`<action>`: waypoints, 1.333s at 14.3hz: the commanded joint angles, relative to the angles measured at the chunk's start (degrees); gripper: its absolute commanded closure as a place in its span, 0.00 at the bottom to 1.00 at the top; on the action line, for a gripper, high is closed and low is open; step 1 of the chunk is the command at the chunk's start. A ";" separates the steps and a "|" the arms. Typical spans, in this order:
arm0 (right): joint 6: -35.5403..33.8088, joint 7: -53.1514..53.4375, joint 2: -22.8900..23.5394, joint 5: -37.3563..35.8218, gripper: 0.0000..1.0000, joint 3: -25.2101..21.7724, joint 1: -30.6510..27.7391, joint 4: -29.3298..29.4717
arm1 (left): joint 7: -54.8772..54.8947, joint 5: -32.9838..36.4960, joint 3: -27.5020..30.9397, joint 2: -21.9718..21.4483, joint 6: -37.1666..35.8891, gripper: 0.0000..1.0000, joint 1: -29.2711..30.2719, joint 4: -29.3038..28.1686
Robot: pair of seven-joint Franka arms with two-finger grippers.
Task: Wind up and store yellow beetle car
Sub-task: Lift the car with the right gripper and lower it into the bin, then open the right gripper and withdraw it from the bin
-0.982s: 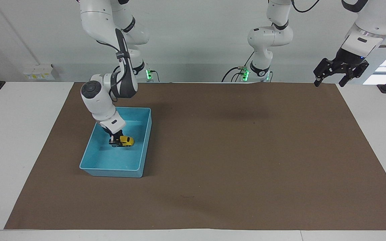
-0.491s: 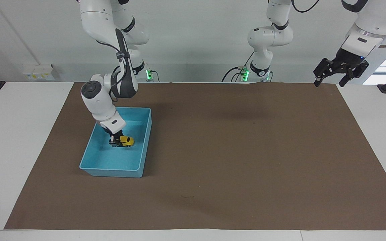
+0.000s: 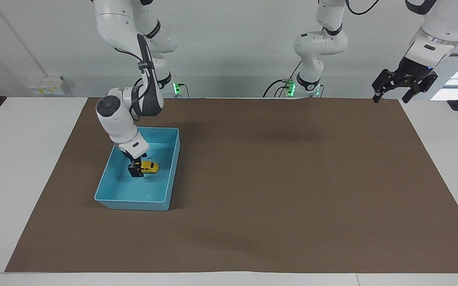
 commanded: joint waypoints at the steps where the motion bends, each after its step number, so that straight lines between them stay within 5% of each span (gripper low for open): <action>1: -4.39 -0.16 -0.05 -0.17 0.00 0.44 -0.22 3.33 | 0.50 -0.55 -0.39 -0.53 -0.76 0.00 0.83 0.33; 19: -24.00 4.49 -8.39 0.27 0.00 0.97 -0.14 14.42 | 0.42 -0.55 -0.39 -0.53 -0.76 0.00 0.83 0.33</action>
